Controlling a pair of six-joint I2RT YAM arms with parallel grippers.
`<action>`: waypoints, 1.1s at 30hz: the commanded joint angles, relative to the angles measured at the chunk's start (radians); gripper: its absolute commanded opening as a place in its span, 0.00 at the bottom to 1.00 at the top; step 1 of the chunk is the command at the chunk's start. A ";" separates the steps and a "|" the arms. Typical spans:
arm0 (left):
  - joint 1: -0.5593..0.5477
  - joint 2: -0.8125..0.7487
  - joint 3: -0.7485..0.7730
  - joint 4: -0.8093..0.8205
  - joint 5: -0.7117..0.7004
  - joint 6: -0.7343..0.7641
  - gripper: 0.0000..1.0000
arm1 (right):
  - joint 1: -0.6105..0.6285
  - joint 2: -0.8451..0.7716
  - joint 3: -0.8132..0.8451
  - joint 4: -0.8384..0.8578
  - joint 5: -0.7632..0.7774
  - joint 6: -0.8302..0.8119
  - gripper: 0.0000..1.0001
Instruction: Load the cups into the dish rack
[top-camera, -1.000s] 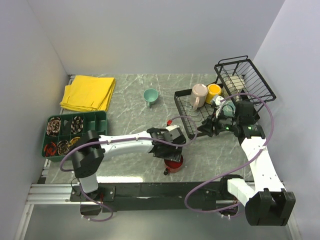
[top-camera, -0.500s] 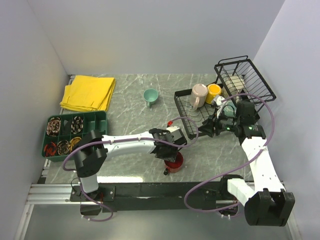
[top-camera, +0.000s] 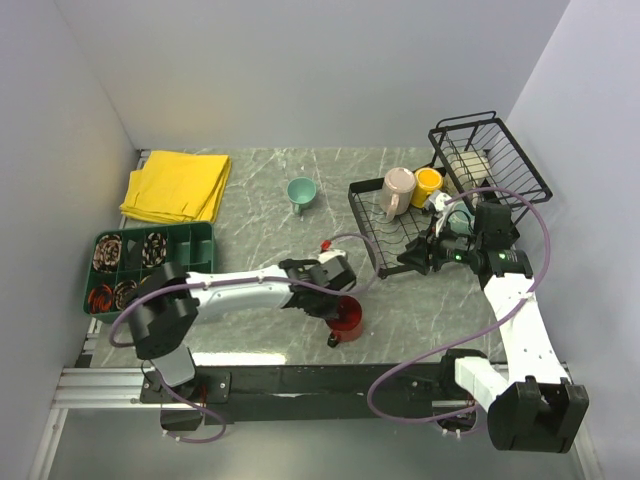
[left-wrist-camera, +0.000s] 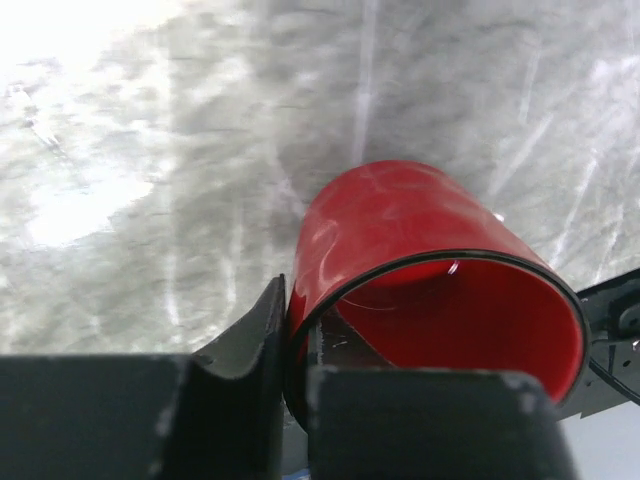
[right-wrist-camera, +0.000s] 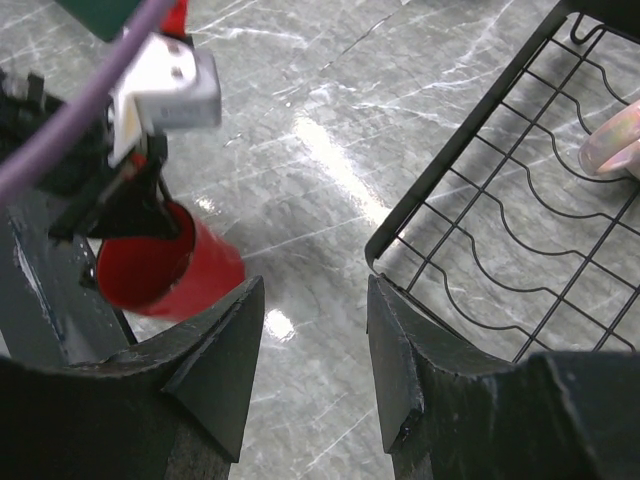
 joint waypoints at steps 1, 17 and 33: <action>0.049 -0.131 -0.077 0.156 0.049 -0.006 0.01 | -0.021 -0.003 -0.004 -0.003 -0.024 -0.025 0.53; 0.277 -0.532 -0.358 0.648 0.124 -0.216 0.01 | -0.017 0.098 0.103 -0.233 -0.171 -0.165 0.60; 0.317 -0.492 -0.278 1.262 -0.028 -0.433 0.01 | 0.325 0.419 0.482 -0.286 -0.496 0.162 1.00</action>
